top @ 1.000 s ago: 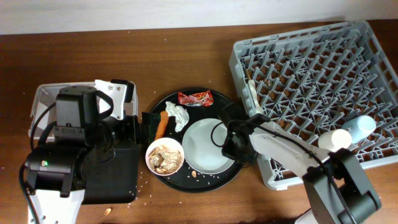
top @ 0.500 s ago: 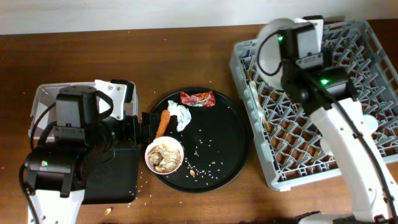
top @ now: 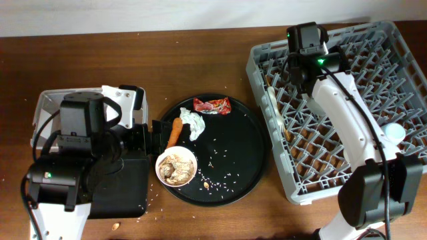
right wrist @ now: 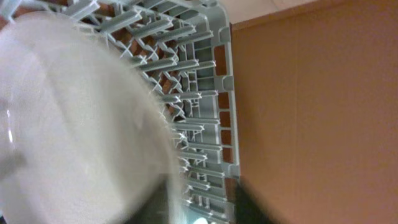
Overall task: Sort waste into correct bins and load items into the dishwasher rack
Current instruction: 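Lift the white plate with the right gripper and stand it in the rack, then gather the red wrapper, tissue and carrot with the left gripper into the clear bin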
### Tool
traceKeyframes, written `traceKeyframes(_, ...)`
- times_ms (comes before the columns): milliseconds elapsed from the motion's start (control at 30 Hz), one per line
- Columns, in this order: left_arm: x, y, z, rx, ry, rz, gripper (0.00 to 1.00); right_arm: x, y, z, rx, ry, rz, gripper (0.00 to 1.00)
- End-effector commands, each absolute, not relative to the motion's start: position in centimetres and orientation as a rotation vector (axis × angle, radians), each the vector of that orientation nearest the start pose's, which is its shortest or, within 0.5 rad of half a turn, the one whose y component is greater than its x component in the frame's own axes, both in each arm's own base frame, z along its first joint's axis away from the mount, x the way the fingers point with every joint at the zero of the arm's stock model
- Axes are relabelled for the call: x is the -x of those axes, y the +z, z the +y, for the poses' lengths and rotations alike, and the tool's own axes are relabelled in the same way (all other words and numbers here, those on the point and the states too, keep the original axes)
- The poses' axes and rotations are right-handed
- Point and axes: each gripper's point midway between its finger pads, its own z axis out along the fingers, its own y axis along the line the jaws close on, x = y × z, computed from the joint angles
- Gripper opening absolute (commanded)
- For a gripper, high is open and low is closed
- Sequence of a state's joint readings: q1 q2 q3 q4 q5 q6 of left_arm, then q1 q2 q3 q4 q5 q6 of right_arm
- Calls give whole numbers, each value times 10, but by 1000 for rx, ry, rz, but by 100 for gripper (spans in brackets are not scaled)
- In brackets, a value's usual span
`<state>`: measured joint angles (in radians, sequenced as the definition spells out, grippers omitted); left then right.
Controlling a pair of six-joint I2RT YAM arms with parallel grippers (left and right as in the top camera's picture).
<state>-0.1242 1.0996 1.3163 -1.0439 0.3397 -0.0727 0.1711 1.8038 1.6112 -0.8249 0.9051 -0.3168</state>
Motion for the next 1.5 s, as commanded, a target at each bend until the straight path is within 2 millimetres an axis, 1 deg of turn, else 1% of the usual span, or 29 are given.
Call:
traceKeyframes(0,-277,289,-92,-212,-502,2376,99,-436,252,-58,58,-1111,2341,72)
traceKeyframes(33,-277,289,-92,-212,-502,2375,99,-435,261,-49,56,-989,2335,79)
traceKeyframes(67,-277,289,-92,-212,-502,2375,99,-424,289,-29,28,-724,2293,90)
traceKeyframes(100,-277,289,-92,-212,-502,2375,99,-402,319,-16,-29,-528,2244,95)
traceKeyframes(133,-277,289,-92,-212,-502,2375,99,-381,336,-6,-59,-384,2222,97)
traceKeyframes(167,-277,289,-92,-212,-502,2375,99,-339,361,10,-104,-157,2193,99)
traceKeyframes(200,-277,289,-92,-212,-502,2375,99,-299,378,19,-146,0,2166,99)
traceKeyframes(267,-277,289,-92,-212,-502,2375,99,-241,401,25,-142,149,2097,99)
traceKeyframes(367,-277,289,-92,-212,-502,2375,99,-170,433,13,-138,195,1918,99)
traceKeyframes(433,-277,289,-92,-212,-502,2375,99,-129,443,6,-137,215,1820,99)
traceKeyframes(467,-277,289,-92,-212,-502,2375,99,-121,444,5,-137,217,1806,99)
traceKeyframes(833,-278,291,-93,-214,-507,2367,99,-116,442,4,-137,218,1804,99)
traceKeyframes(867,-277,292,-96,-222,-528,2365,99,-116,442,4,-137,218,1804,99)
traceKeyframes(900,-270,299,-116,-289,-683,2334,99,-116,442,4,-138,218,1803,99)
traceKeyframes(933,-276,298,-121,-307,-694,2320,99,-116,442,4,-138,218,1804,99)
traceKeyframes(967,-287,289,-126,-326,-673,2335,99,-116,442,4,-138,218,1804,99)
traceKeyframes(1000,-299,271,-133,-342,-618,2388,99,-116,442,4,-137,218,1804,99)
traceKeyframes(1033,-312,238,-137,-362,-484,2488,99,-116,442,4,-137,218,1804,99)
traceKeyframes(1067,-330,189,-158,-447,-319,2592,92,-116,442,4,-137,218,1804,99)
traceKeyframes(1133,-347,131,-177,-527,-177,2679,89,-116,442,4,-137,218,1804,99)
traceKeyframes(1167,-357,99,-189,-559,-151,2710,85,-116,442,4,-138,218,1804,99)
traceKeyframes(1200,-361,81,-190,-562,-122,2732,80,-116,442,4,-138,218,1804,99)
traceKeyframes(1233,-365,53,-190,-568,-90,2775,70,-116,442,4,-138,218,1803,99)
traceKeyframes(1267,-369,34,-192,-573,-82,2794,69,-116,442,4,-137,218,1803,99)
traceKeyframes(1333,-376,7,-191,-572,-46,2813,59,-116,442,4,-137,218,1804,99)
traceKeyframes(1367,-377,-5,-191,-575,-35,2824,59,-116,442,4,-138,218,1804,99)
traceKeyframes(1400,-377,-13,-189,-576,-15,2835,52,-116,442,4,-138,218,1804,99)
traceKeyframes(1433,-377,-17,-190,-577,-16,2839,31,-116,442,4,-138,218,1804,99)
traceKeyframes(1467,-379,-3,-193,-577,-39,2830,0,-116,442,4,-137,218,1803,99)
